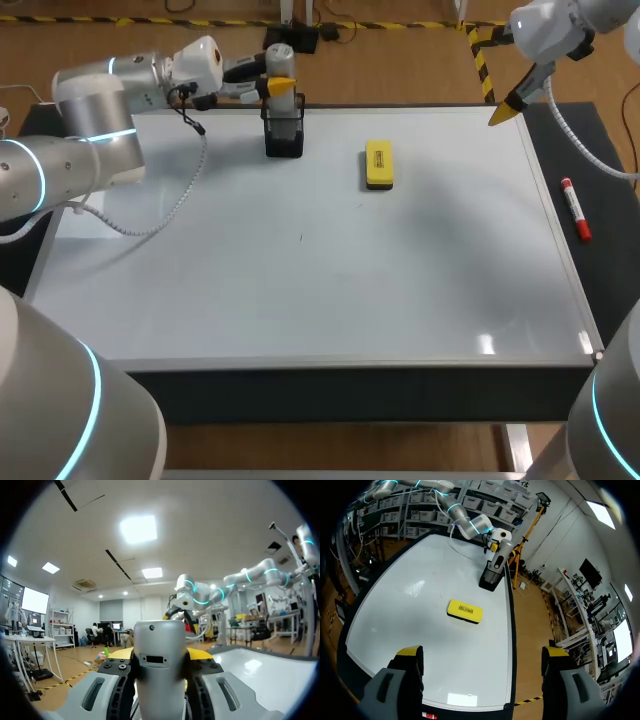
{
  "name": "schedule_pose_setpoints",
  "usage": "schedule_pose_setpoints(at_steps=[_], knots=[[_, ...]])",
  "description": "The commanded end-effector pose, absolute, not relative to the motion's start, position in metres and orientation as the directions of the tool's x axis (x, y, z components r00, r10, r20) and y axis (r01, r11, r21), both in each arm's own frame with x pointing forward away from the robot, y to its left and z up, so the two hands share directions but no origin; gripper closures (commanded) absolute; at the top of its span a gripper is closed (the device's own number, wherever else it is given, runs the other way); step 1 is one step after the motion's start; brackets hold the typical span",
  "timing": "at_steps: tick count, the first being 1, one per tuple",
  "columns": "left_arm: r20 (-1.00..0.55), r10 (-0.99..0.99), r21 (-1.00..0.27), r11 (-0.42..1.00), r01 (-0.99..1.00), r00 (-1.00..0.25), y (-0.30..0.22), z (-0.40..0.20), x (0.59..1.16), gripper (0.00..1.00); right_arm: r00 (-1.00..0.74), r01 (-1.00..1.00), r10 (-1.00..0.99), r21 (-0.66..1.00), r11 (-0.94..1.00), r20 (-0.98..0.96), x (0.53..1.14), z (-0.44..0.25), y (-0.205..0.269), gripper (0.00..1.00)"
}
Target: Pick up the inspection probe, press it on each red-marked spot on the whiteboard one by one, put down the probe, pick up the eraser, and wipe off all the red marks.
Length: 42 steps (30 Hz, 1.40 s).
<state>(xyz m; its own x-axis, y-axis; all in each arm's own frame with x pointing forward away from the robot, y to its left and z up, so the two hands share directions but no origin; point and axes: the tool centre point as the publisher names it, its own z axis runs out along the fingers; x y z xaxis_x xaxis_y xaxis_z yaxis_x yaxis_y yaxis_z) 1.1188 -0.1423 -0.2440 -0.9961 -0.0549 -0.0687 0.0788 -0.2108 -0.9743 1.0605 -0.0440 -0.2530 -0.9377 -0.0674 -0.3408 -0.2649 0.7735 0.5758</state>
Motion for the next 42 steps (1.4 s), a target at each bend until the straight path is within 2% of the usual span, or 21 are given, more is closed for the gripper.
schedule_pose_setpoints(at_steps=[1, 33, 34, 35, 38, 40, 42], knots=[[-0.069, -0.033, -0.972, -0.221, 0.074, -0.997, -0.141, -0.250, 1.127, 1.00, -0.938, -0.265, -0.070, 0.573, 0.775, -0.339, 1.061, -0.253, -0.044, 0.00], [-0.050, -0.015, -0.976, -0.213, 0.052, -0.999, -0.144, -0.264, 1.127, 1.00, -0.938, -0.265, -0.070, 0.573, 0.775, -0.339, 1.061, -0.253, -0.044, 0.00], [-0.050, -0.016, -0.976, -0.213, 0.052, -0.999, -0.145, -0.264, 1.127, 0.80, -0.938, -0.265, -0.070, 0.573, 0.775, -0.339, 1.061, -0.253, -0.044, 0.00], [-0.050, -0.022, -0.976, -0.211, 0.053, -0.999, -0.145, -0.263, 1.127, 0.71, -0.938, -0.265, -0.070, 0.573, 0.775, -0.339, 1.061, -0.253, -0.044, 0.00], [-0.050, -0.025, -0.976, -0.211, 0.054, -0.998, -0.144, -0.262, 1.125, 0.56, -0.938, -0.265, -0.070, 0.573, 0.775, -0.339, 1.061, -0.253, -0.044, 0.00], [-0.049, -0.029, -0.976, -0.209, 0.054, -0.998, -0.144, -0.262, 1.125, 0.00, -0.938, -0.265, -0.070, 0.573, 0.775, -0.339, 1.061, -0.253, -0.044, 0.00], [-0.048, -0.034, -0.977, -0.208, 0.054, -0.998, -0.143, -0.262, 1.124, 0.00, -0.938, -0.265, -0.070, 0.573, 0.775, -0.339, 1.061, -0.253, -0.044, 0.00]])
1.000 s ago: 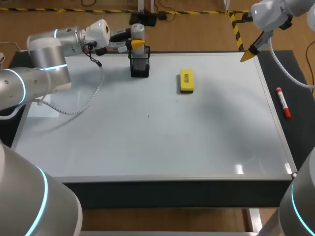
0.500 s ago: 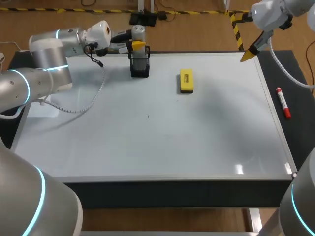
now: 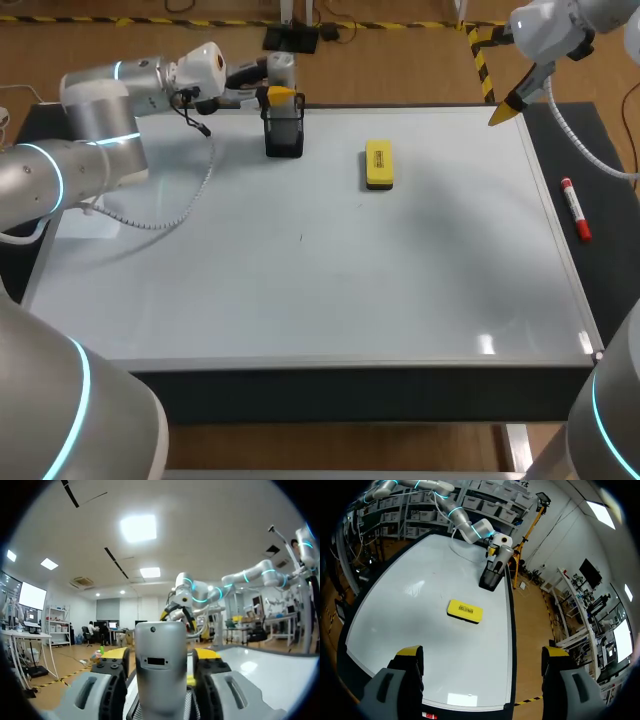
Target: Pick up the inspection probe, press it on each red-marked spot on the whiteboard one by one, put down the probe, pick up the eraser, and wipe off all the red marks.
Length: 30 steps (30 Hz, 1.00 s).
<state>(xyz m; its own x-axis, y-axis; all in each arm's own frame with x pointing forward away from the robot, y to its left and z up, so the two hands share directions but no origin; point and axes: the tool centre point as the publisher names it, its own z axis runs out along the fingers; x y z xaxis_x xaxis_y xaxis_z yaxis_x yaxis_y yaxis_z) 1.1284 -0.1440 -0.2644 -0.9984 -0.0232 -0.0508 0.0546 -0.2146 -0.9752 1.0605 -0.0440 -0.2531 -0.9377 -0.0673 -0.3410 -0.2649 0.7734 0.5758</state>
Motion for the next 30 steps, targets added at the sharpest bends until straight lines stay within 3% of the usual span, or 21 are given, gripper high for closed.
schedule_pose_setpoints(at_steps=[1, 8, 24, 30], knots=[[-0.049, -0.037, -0.977, -0.206, 0.056, -0.998, -0.142, -0.261, 1.124, 0.00, -0.938, -0.265, -0.070, 0.573, 0.775, -0.339, 1.061, -0.253, -0.044, 0.00], [-0.070, -0.106, -0.987, -0.135, 0.084, -0.992, -0.133, -0.254, 1.126, 0.00, -0.938, -0.265, -0.070, 0.573, 0.775, -0.339, 1.061, -0.253, -0.044, 0.00], [-0.232, -0.446, -0.945, 0.313, 0.092, -0.864, -0.098, -0.255, 1.122, 0.00, -0.938, -0.265, -0.070, 0.573, 0.775, -0.339, 1.061, -0.253, -0.044, 0.00], [-0.291, -0.499, -0.916, 0.391, 0.088, -0.816, -0.081, -0.254, 1.117, 0.00, -0.938, -0.265, -0.070, 0.573, 0.775, -0.339, 1.061, -0.253, -0.044, 0.00]])
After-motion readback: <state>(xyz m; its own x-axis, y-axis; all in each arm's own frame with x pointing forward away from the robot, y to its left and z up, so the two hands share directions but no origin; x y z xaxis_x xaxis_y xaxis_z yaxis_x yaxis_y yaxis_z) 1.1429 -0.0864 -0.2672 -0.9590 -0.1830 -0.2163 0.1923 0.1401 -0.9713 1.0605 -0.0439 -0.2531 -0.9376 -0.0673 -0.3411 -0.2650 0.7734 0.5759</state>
